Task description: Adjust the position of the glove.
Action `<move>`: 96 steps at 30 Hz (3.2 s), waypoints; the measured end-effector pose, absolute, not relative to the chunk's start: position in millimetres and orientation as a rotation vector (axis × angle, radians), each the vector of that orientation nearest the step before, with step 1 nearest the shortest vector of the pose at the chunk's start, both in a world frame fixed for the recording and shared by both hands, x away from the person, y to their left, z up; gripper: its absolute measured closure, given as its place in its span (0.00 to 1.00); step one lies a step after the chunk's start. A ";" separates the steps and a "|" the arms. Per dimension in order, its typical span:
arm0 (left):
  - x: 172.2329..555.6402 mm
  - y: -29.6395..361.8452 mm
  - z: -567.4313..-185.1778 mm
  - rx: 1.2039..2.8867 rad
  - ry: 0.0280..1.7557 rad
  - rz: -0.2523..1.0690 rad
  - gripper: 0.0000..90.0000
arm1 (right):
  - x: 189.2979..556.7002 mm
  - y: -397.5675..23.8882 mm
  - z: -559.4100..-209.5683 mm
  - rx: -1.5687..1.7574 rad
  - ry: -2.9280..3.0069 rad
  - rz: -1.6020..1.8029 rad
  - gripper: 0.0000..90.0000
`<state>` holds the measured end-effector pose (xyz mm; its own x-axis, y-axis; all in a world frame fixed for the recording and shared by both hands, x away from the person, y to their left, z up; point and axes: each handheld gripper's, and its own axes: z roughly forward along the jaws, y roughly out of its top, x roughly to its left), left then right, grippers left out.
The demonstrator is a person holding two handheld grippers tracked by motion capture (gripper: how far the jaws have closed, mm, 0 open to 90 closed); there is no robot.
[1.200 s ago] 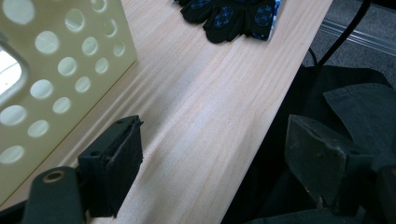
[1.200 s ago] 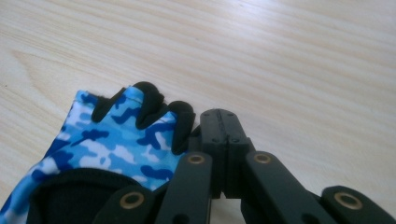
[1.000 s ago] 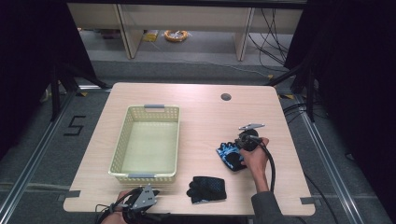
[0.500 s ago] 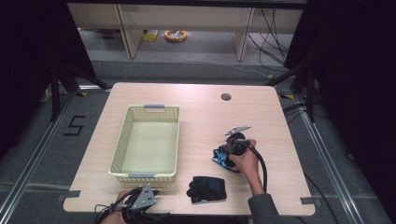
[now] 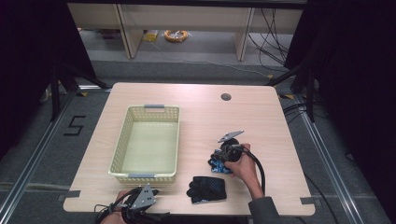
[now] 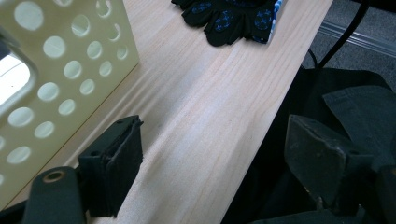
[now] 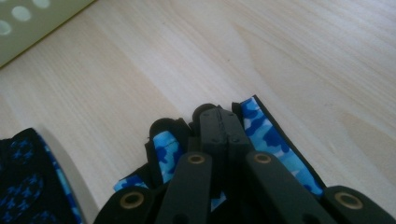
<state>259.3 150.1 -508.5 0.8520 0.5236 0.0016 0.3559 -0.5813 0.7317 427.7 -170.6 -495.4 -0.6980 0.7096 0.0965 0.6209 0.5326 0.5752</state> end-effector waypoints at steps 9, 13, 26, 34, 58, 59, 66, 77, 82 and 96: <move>259.8 150.7 -507.9 2.259 0.627 0.284 0.21 | 422.0 -181.1 -479.0 1.100 2.549 0.938 0.98; 259.2 150.0 -507.6 2.251 0.626 0.274 0.21 | 422.8 -192.3 -473.9 1.124 2.510 0.930 0.93; 258.8 150.3 -506.7 2.247 0.631 0.281 0.21 | 431.2 -217.7 -484.9 1.109 2.549 0.842 0.71; 258.9 150.2 -506.9 2.247 0.627 0.274 0.21 | 433.7 -214.0 -493.3 1.121 2.590 0.828 0.67; 258.9 150.9 -506.4 2.241 0.635 0.273 0.21 | 425.2 -223.0 -464.8 0.988 2.573 1.071 0.94; 259.1 150.9 -506.4 2.241 0.636 0.274 0.21 | 421.0 -222.2 -455.3 0.954 2.563 1.112 0.94; 259.8 151.3 -506.2 2.247 0.638 0.289 0.21 | 402.2 -218.0 -432.0 0.867 2.577 1.240 0.94; 259.2 150.8 -506.2 2.236 0.643 0.283 0.21 | 371.5 -204.5 -433.1 0.794 2.657 1.351 0.94; 259.2 150.6 -506.3 2.233 0.640 0.274 0.21 | 363.8 -196.3 -445.2 0.766 2.711 1.351 0.94; 259.1 150.4 -506.3 2.238 0.639 0.276 0.21 | 357.7 -184.5 -463.0 0.785 2.804 1.315 0.94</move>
<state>259.1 150.4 -506.3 0.8501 0.5265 -0.0040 0.3578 -0.5721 0.7381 357.7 -184.5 -463.0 -0.8780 0.4086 0.2493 0.4529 0.5408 0.7088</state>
